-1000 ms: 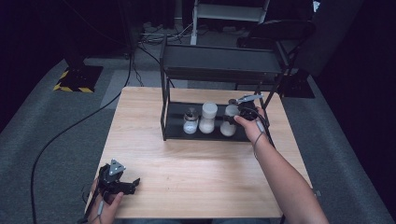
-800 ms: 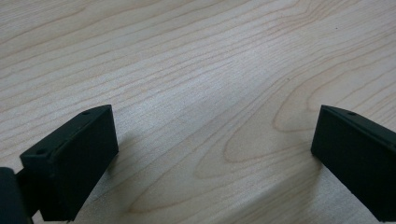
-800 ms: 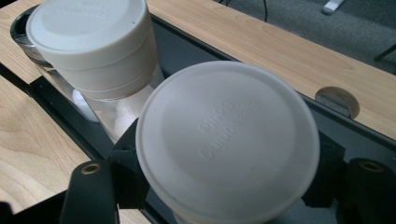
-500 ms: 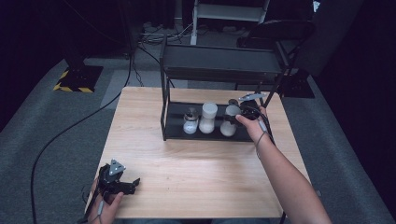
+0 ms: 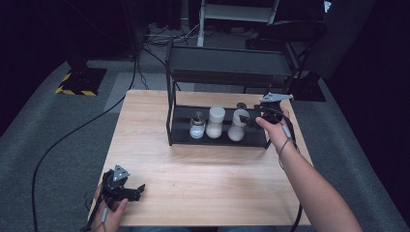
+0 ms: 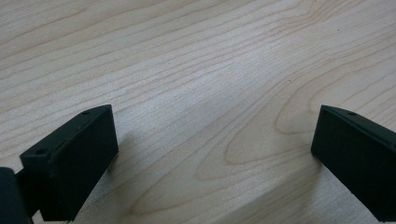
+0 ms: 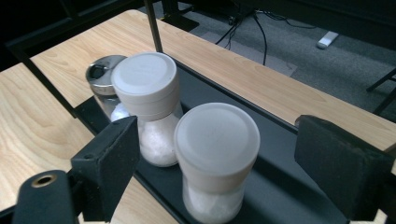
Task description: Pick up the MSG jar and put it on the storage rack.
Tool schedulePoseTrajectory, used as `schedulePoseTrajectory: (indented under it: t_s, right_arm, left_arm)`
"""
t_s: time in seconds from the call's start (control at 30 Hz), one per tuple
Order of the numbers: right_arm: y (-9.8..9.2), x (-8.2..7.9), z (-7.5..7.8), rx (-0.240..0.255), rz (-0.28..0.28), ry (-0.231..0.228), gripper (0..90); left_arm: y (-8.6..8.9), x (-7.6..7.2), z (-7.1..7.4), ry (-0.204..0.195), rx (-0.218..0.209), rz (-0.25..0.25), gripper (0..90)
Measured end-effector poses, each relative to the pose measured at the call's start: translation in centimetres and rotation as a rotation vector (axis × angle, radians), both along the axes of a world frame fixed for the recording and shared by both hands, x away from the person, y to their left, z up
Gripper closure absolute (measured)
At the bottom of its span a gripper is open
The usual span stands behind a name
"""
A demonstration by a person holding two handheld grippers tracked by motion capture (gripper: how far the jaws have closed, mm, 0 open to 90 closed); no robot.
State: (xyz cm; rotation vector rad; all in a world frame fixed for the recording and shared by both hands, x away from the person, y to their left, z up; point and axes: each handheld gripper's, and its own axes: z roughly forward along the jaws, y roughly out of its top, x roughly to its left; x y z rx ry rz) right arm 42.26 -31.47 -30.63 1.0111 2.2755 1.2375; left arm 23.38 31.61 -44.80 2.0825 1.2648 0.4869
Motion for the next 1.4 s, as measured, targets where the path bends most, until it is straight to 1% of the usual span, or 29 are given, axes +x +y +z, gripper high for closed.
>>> schedulePoseTrajectory:
  t_s: [0.23, 0.4, 0.6, 0.7, 0.87, 0.93, 1.0, 1.1, 1.2, 1.27, 1.4]
  right_arm:
    - [-1.3, -1.5, 0.6, 0.013, 0.008, -0.018, 14.6]
    - [-1.9, -2.7, 1.1, 0.006, 0.026, -0.035, 14.0]
    - [-2.8, -4.5, 1.2, 0.002, 0.044, -0.055, 11.8]
    - [-3.4, -5.3, 1.1, 0.005, 0.042, -0.061, 9.6]
    - [-4.3, -6.5, 1.0, 0.006, 0.039, -0.064, 8.9]
    - [-4.7, -6.8, 0.8, 0.01, 0.04, -0.061, 8.6]
    - [-5.2, -7.0, 0.6, 0.028, 0.042, -0.054, 8.2]
    - [-5.6, -7.4, 0.4, 0.03, 0.046, -0.059, 6.6]
    - [-6.1, -7.6, 0.3, 0.044, 0.063, -0.054, 4.4]
    - [-6.4, -7.6, 0.4, 0.041, 0.095, -0.044, 4.1]
    - [-6.7, -8.0, 0.3, 0.045, 0.111, -0.046, 3.9]
  left_arm:
    - [-0.1, 0.0, 0.0, -0.003, 0.002, 0.003, 0.5]
    - [-0.1, 0.0, 0.0, -0.002, 0.001, 0.005, 0.5]
    - [-0.1, -0.1, 0.0, -0.003, 0.0, 0.008, 0.5]
    - [-0.1, -0.1, 0.0, -0.003, 0.0, 0.008, 0.5]
    - [-0.1, 0.0, 0.0, -0.003, 0.003, 0.006, 0.5]
    - [-0.1, -0.1, 0.0, -0.004, 0.002, 0.007, 0.5]
    - [-0.1, -0.1, 0.0, -0.004, 0.002, 0.007, 0.5]
    - [-0.2, -0.1, 0.0, -0.004, 0.0, 0.008, 0.5]
    - [-0.1, -0.1, 0.0, -0.004, 0.002, 0.007, 0.6]
    - [-0.1, -0.1, 0.0, -0.005, 0.002, 0.007, 0.5]
    - [-0.1, -0.1, 0.0, -0.005, 0.002, 0.007, 0.5]
